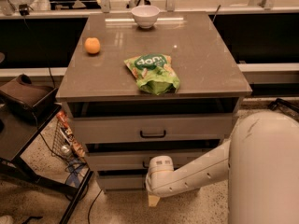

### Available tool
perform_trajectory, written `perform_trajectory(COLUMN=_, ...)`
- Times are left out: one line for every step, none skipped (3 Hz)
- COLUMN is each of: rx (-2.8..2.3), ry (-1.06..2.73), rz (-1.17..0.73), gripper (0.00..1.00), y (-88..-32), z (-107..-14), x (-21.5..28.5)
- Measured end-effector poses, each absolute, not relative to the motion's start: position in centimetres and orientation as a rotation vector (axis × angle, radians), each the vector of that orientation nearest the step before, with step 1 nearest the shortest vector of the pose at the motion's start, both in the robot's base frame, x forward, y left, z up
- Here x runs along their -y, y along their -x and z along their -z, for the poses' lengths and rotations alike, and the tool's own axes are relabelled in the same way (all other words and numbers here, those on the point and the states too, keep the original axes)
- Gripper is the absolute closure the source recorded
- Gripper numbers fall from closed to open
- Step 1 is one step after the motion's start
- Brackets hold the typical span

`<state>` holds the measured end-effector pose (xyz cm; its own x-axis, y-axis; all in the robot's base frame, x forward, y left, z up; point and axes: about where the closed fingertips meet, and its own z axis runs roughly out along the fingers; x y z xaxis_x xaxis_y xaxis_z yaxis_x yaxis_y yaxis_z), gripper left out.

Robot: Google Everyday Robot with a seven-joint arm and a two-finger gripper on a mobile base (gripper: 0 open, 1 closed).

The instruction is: Open middle drawer

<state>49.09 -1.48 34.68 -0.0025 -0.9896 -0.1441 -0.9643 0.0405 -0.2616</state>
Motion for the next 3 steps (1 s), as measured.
perform_trajectory(rx=-2.035, ry=1.993, rz=0.121, gripper=0.41, y=-49.10, z=-34.49, x=1.36)
perform_trajectory(rx=-2.036, ry=1.994, rz=0.120, gripper=0.65, y=-49.03, z=-34.40, x=1.35)
perform_trajectory(rx=-2.036, ry=1.994, rz=0.119, gripper=0.88, y=-49.02, z=-34.39, x=1.35)
